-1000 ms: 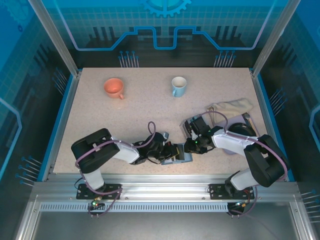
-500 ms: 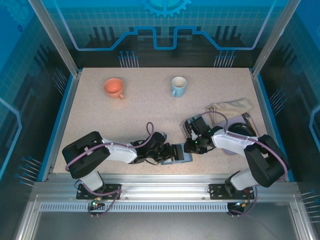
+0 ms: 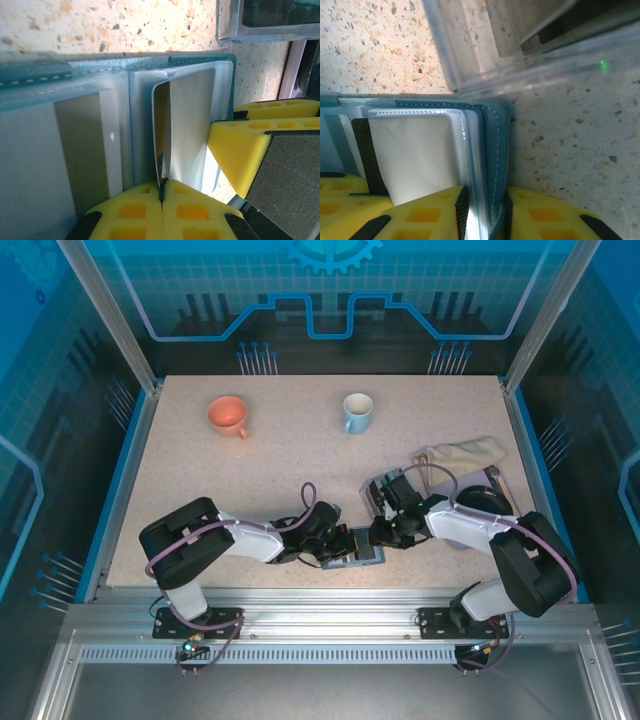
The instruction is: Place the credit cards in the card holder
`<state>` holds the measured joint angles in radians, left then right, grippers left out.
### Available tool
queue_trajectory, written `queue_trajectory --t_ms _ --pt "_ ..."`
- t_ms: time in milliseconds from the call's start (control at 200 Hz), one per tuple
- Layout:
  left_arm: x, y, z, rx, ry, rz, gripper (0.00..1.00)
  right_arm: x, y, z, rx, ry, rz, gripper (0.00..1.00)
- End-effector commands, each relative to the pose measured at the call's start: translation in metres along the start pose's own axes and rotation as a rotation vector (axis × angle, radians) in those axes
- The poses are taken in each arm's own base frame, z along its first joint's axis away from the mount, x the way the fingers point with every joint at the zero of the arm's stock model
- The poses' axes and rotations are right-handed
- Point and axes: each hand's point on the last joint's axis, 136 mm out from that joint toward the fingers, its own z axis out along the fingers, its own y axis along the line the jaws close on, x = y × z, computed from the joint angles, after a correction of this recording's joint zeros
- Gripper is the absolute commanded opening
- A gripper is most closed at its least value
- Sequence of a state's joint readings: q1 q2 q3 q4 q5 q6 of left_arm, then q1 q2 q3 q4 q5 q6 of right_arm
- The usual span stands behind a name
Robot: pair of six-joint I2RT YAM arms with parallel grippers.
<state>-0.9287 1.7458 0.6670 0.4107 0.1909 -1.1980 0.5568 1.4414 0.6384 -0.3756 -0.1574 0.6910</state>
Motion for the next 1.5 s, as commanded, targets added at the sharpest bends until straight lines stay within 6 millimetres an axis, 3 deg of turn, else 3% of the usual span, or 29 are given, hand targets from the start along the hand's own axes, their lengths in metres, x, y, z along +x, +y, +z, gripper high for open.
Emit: queue_trajectory --t_ms 0,225,395,625,765,1180,1340,1496 --pt "0.006 0.000 0.009 -0.019 0.025 0.024 0.04 0.027 -0.007 0.014 0.001 0.092 0.021 0.27" --pt "0.005 -0.005 0.000 -0.043 0.023 0.055 0.13 0.019 -0.008 -0.002 0.022 0.042 0.015 0.29" --pt "0.000 -0.011 -0.020 -0.071 -0.020 0.087 0.23 0.002 -0.008 -0.032 0.050 -0.047 0.003 0.37" --pt "-0.011 -0.008 -0.051 -0.150 -0.109 0.133 0.45 -0.040 -0.018 -0.092 0.107 -0.218 -0.018 0.56" --pt "-0.024 -0.008 -0.063 -0.168 -0.142 0.132 0.58 -0.067 -0.026 -0.110 0.115 -0.266 -0.012 0.65" --pt "-0.070 -0.022 -0.074 -0.118 -0.155 0.065 0.64 -0.145 -0.040 -0.099 0.210 -0.236 -0.004 0.74" --pt "-0.075 -0.024 -0.072 -0.116 -0.150 0.060 0.65 -0.158 -0.040 -0.094 0.214 -0.229 -0.007 0.75" --pt "-0.077 -0.024 -0.067 -0.118 -0.137 0.054 0.65 -0.156 -0.037 -0.078 0.179 -0.171 -0.006 0.75"
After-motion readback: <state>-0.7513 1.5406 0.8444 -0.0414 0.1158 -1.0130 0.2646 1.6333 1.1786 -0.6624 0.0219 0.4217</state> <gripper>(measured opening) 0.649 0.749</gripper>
